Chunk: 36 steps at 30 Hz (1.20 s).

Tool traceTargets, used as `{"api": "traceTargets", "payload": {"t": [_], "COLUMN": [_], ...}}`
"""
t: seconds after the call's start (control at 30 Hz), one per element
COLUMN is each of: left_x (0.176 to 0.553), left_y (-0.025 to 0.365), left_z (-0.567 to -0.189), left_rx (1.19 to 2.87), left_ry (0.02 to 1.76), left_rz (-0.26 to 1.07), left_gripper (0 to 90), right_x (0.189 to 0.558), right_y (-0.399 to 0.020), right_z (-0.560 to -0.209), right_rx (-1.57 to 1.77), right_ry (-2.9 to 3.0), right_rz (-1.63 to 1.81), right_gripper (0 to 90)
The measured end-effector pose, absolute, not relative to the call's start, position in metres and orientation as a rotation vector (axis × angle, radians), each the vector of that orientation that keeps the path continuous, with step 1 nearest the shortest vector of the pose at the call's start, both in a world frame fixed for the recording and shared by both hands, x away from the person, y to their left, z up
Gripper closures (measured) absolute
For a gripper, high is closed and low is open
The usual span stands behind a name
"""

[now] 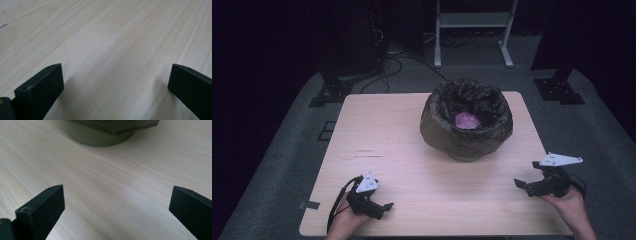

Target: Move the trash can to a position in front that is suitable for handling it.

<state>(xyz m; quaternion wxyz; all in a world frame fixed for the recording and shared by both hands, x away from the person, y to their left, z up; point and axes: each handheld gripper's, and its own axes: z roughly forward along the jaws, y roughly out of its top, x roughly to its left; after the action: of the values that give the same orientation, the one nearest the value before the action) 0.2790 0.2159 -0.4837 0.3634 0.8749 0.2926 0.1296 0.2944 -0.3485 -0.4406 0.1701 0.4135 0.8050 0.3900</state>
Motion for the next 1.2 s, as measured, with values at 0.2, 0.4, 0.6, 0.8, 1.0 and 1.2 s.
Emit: {"api": "traceTargets", "payload": {"t": [0.2,0.4,0.6,0.8,1.0,1.2], "left_x": [0.279,0.279,0.279,0.279,0.279,0.278], "left_y": [0.216,0.216,0.216,0.216,0.216,0.216], "left_z": [-0.484,-0.484,-0.484,-0.484,-0.484,-0.484], "left_rx": [2.256,2.253,2.252,2.252,2.25,2.249], "left_ry": [0.751,0.755,0.755,0.755,0.755,0.756], "left_rz": [0.335,0.333,0.333,0.334,0.334,0.333], "left_gripper": [0.0,0.0,0.0,0.0,0.0,0.0], "right_x": [0.298,0.308,0.315,0.322,0.33,0.34], "right_y": [-0.351,-0.355,-0.353,-0.349,-0.347,-0.34], "right_z": [-0.42,-0.402,-0.393,-0.375,-0.352,-0.327], "right_rx": [1.171,1.19,1.187,1.177,1.18,1.157], "right_ry": [2.237,2.204,2.195,2.184,2.157,2.146], "right_rz": [1.15,1.196,1.202,1.226,1.294,1.312], "right_gripper": [0.0,0.0,0.0,0.0,0.0,0.0]}}
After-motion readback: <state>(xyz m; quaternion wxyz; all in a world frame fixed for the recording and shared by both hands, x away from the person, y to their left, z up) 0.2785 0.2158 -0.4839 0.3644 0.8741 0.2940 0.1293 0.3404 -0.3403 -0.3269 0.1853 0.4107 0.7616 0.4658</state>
